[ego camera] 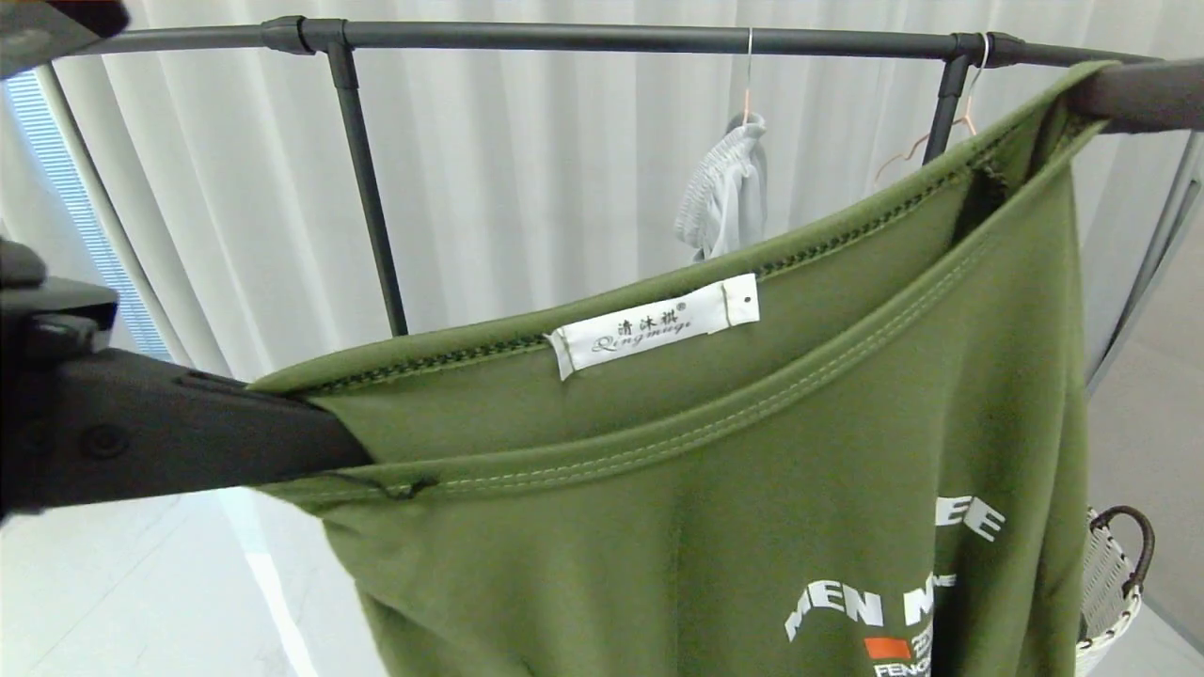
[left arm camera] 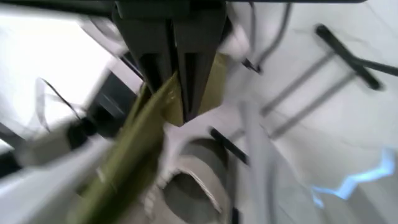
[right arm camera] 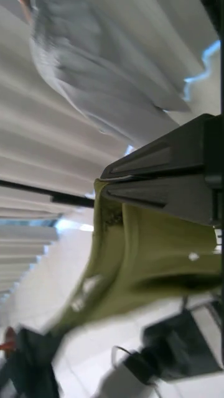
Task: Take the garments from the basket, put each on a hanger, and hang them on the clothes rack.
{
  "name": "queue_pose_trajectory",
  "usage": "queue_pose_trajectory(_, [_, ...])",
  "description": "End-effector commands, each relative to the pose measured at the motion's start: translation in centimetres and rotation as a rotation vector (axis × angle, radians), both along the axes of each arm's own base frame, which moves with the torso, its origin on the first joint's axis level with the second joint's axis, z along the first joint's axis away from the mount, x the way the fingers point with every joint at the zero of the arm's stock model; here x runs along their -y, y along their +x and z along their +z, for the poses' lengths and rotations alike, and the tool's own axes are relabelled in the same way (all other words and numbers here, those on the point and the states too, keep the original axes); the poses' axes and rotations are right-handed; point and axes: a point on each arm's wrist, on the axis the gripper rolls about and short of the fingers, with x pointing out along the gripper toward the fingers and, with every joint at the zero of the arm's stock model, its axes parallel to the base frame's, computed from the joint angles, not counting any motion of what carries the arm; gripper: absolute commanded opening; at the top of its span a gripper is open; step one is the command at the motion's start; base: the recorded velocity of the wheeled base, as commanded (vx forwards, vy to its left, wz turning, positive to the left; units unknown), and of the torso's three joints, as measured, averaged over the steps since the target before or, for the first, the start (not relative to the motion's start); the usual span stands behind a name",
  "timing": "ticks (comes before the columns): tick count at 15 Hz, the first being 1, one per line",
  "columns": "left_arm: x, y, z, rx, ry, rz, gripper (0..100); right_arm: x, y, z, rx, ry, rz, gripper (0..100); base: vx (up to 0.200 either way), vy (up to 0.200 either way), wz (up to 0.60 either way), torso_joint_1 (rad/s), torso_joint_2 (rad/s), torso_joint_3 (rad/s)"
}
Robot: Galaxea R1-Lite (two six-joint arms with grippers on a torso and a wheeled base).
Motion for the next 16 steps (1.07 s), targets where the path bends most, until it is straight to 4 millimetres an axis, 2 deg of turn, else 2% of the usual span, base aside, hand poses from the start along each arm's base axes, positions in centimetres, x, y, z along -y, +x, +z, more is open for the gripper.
queue_pose_trajectory(1, [-1.2, -1.9, 0.7, -0.012, -0.061, -0.052, 0, -2.0, 1.9, -0.6, -0.005, -0.007, -0.013, 0, 0.0, 0.0, 0.0, 0.0, 0.0, 0.0])
queue_pose_trajectory(4, [-1.2, -3.2, 0.9, -0.043, -0.094, -0.135, 0, -2.7, 2.4, -0.5, 0.006, 0.004, -0.013, 0, 0.0, 0.0, 0.0, 0.0, 0.0, 0.0])
queue_pose_trajectory(7, [-1.2, -3.3, 0.9, -0.041, -0.094, -0.139, 0, -2.6, 2.4, -0.6, 0.003, 0.003, -0.016, 0, 0.0, 0.0, 0.0, 0.0, 0.0, 0.0])
queue_pose_trajectory(9, [-1.0, -2.9, 1.0, -0.011, -0.079, -0.132, 0, -1.7, 2.3, -0.4, 0.007, 0.005, -0.053, 0, 0.0, 0.0, 0.0, 0.0, 0.0, 0.0])
queue_pose_trajectory(11, [-0.3, -0.8, 1.8, 0.132, -0.006, -0.028, 0, 0.0, 1.9, -0.3, -0.013, -0.022, -0.117, 0, 0.0, 0.0, 0.0, 0.0, 0.0, 0.0])
queue_pose_trajectory(13, [1.4, 2.0, 2.9, 0.292, 0.101, 0.089, 0, 1.5, 0.9, -0.4, -0.038, -0.046, -0.141, 0, 0.0, 0.0, 0.0, 0.0, 0.0, 0.0])
queue_pose_trajectory(16, [4.3, 5.7, 3.6, 0.416, 0.071, 0.13, 0, 2.4, 0.1, -0.4, -0.045, -0.054, -0.141, 0, 0.0, 0.0, 0.0, 0.0, 0.0, 0.0])
